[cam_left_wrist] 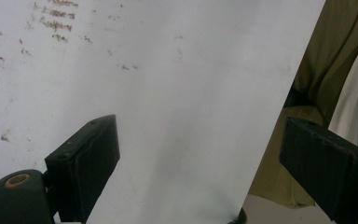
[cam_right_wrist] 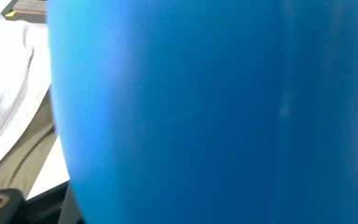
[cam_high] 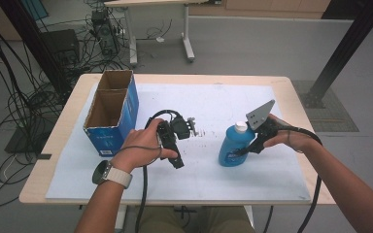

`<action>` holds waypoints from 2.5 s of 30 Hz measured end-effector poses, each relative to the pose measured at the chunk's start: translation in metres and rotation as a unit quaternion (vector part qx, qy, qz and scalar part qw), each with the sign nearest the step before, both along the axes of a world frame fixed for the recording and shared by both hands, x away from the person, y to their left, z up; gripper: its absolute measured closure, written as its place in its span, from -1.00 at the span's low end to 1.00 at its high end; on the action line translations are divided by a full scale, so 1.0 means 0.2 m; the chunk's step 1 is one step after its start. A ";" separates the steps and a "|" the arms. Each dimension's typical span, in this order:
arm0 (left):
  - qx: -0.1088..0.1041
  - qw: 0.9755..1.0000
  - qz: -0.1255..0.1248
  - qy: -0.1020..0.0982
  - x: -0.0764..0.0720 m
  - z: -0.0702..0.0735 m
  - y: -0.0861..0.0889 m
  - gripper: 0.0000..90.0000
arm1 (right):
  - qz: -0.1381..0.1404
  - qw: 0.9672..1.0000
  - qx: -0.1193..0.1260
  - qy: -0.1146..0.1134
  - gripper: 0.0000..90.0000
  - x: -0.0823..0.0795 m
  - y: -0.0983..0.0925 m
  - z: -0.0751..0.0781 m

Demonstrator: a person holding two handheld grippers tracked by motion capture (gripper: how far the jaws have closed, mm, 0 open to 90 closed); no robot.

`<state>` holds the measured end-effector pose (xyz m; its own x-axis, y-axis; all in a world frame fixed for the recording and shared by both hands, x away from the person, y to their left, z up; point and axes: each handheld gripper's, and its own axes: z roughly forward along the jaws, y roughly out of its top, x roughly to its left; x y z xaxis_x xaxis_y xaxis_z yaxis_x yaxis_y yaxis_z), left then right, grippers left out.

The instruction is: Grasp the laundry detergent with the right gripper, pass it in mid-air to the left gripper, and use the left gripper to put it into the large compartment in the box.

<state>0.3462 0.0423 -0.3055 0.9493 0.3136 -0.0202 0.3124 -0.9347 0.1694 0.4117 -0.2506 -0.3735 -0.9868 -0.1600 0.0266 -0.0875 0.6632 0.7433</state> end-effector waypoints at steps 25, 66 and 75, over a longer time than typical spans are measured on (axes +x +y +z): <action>-0.001 1.000 0.002 -0.004 -0.01 0.00 0.00 -0.72 | 0.000 1.000 0.000 0.000 -0.03 0.00 0.00 0.00; -0.003 1.000 0.004 -0.008 0.00 0.01 0.01 -0.72 | -0.003 1.000 0.004 0.002 -0.03 0.00 0.00 0.00; -0.003 1.000 0.004 -0.009 0.00 0.01 0.01 -0.72 | -0.003 1.000 0.007 0.004 -0.03 0.00 0.00 -0.01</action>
